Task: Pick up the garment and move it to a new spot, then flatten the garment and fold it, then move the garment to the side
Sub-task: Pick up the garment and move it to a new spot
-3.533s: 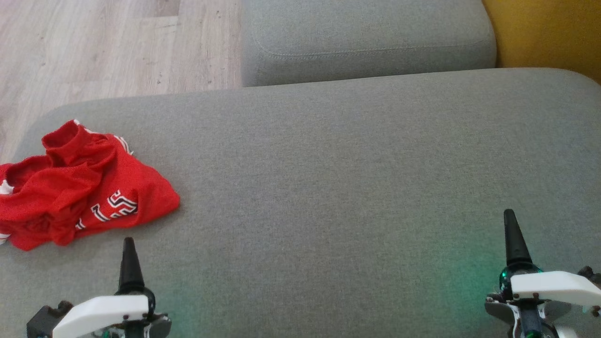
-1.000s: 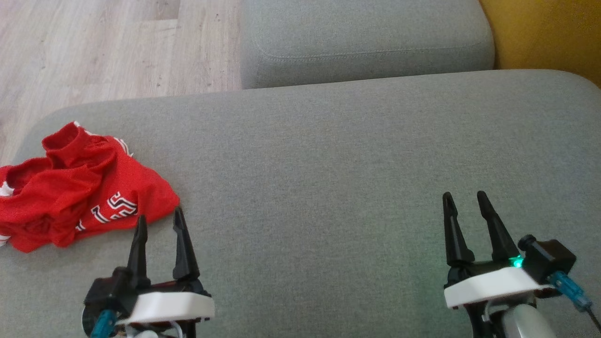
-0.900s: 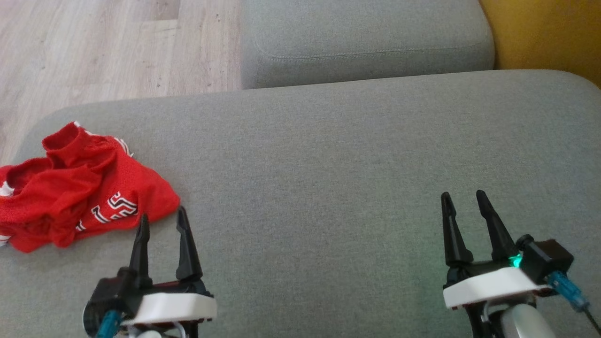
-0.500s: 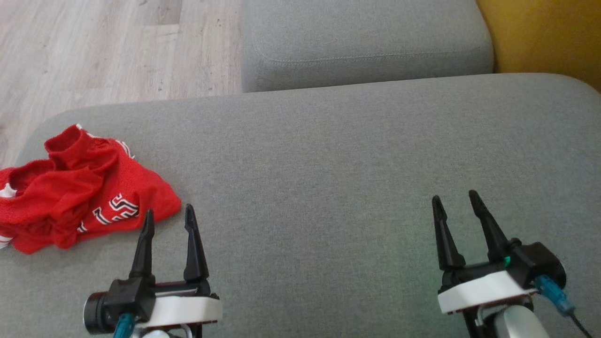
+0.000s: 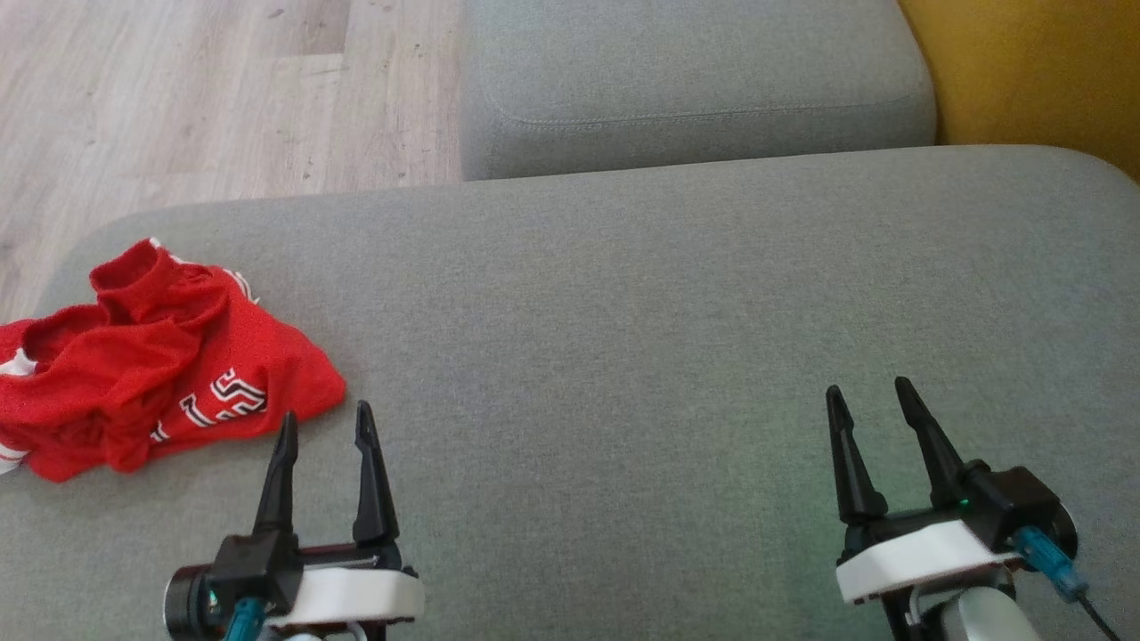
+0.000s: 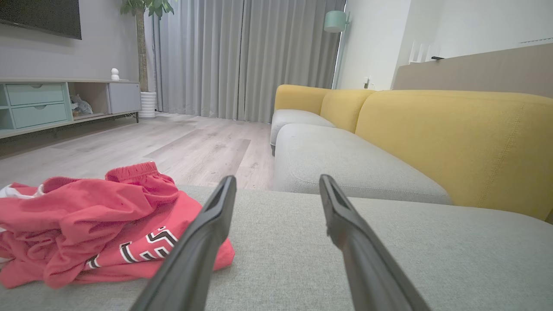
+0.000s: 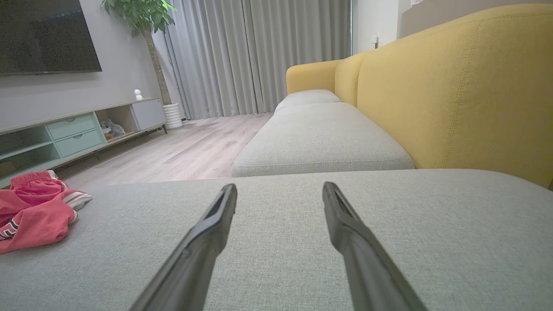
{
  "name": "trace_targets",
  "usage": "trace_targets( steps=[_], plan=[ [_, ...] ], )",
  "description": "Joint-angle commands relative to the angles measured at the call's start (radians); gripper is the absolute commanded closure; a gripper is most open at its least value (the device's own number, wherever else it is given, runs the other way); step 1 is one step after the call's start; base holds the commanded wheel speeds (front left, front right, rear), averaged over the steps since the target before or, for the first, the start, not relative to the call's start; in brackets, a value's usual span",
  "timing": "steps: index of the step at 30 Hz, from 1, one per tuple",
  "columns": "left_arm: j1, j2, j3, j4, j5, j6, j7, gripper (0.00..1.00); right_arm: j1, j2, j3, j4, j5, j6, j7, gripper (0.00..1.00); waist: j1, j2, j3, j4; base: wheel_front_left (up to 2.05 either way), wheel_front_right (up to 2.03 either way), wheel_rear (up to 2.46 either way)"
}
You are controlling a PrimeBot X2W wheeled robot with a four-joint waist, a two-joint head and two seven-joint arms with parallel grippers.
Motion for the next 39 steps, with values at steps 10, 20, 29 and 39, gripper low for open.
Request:
trace_targets(
  steps=[10,20,29,39],
  plan=[
    [-0.023,0.007,0.009,0.029,0.001,0.027,-0.01,0.0,-0.003,-0.01,-0.003,-0.021,0.015,-0.001,-0.011,0.0,0.0,0.0,-0.002,0.113,0.0,0.0,0.0],
    [-0.019,0.007,0.032,0.048,0.024,0.047,-0.01,0.0,0.006,-0.01,-0.001,-0.008,0.029,-0.001,-0.011,0.0,0.0,0.0,-0.002,0.364,0.0,0.0,0.0],
    [-0.01,0.007,0.087,0.055,0.01,0.048,-0.01,0.0,0.002,-0.01,-0.004,-0.005,0.026,-0.001,-0.011,0.0,0.0,0.0,0.01,0.473,0.0,0.0,0.0],
    [-0.232,0.049,0.162,-0.001,0.04,-0.01,-0.01,0.0,-0.042,-0.01,-0.044,-0.017,-0.051,-0.001,-0.011,0.0,0.0,0.0,0.149,0.437,0.0,0.0,0.0]
  ],
)
